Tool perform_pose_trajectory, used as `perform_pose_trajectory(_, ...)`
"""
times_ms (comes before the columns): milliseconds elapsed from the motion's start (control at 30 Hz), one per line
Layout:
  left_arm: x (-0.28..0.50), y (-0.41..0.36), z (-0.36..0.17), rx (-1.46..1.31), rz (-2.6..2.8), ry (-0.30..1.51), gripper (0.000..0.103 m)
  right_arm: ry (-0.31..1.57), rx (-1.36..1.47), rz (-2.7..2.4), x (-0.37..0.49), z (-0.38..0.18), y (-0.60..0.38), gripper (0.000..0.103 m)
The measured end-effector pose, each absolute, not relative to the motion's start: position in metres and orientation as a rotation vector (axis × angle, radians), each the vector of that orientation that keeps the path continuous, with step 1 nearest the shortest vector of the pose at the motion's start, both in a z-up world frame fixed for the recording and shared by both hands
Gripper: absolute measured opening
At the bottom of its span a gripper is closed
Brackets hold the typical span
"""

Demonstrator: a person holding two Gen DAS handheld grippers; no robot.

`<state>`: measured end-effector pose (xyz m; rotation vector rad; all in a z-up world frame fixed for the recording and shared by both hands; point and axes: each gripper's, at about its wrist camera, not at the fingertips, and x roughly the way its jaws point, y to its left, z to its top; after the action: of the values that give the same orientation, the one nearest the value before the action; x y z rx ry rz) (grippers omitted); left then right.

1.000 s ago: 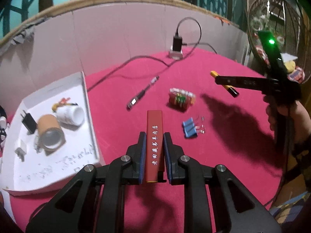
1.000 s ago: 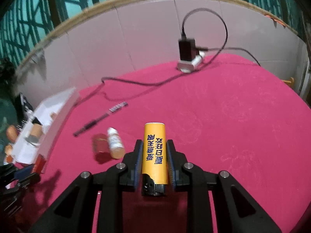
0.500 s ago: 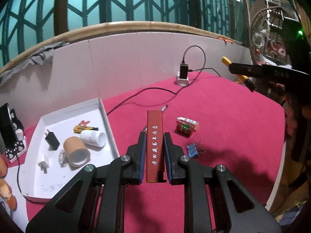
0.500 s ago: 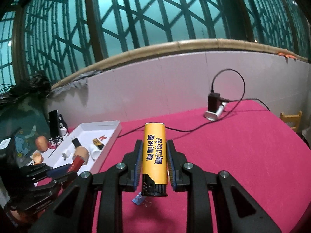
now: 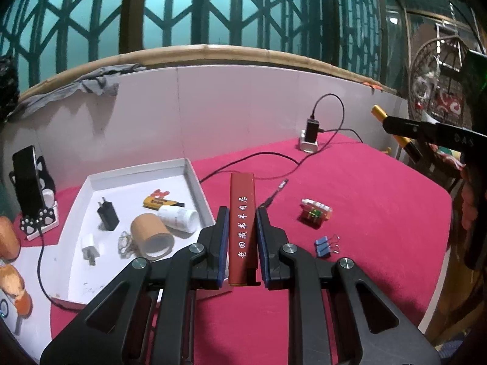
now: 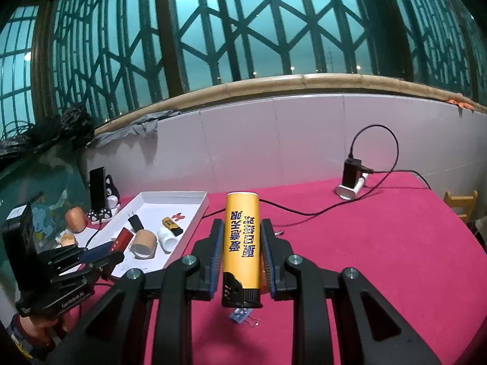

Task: Organize rigid objects
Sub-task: 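Carry the yellow tube and red lighter over the white tray with both tools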

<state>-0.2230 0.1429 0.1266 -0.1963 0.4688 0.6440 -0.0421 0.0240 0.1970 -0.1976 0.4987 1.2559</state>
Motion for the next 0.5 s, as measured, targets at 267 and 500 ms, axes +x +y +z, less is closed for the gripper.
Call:
perform_pose_trajectory(267, -0.245, 0.157, 0.126, -0.238, 0.689, 0.438, 0.016, 0.490, -0.240, 1.295, -0.061, 0.199, 0.040, 0.023)
perform_pose_trajectory(500, -0.262, 0.170, 0.122, -0.285, 0.734, 0.423, 0.016, 0.498, -0.273, 1.324, -0.071, 0.198, 0.054, 0.023)
